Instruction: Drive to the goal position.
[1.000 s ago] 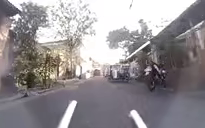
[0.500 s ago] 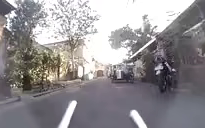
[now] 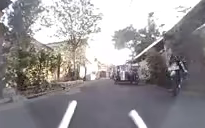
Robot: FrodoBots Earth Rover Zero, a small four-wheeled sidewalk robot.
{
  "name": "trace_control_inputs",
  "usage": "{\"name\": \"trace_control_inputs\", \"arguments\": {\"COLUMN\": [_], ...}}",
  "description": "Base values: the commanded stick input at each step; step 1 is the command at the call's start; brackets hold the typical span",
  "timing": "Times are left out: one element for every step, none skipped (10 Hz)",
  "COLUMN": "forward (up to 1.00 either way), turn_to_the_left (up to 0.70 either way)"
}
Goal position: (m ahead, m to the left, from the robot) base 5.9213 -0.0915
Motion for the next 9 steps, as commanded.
{"name": "trace_control_inputs", "arguments": {"forward": [0.85,0.85,0.85,0.85,0.85,0.85,0.85,0.85,0.85], "turn_to_the_left": [0.0,0.0,0.0,0.0,0.0,0.0,0.0,0.0,0.0]}}
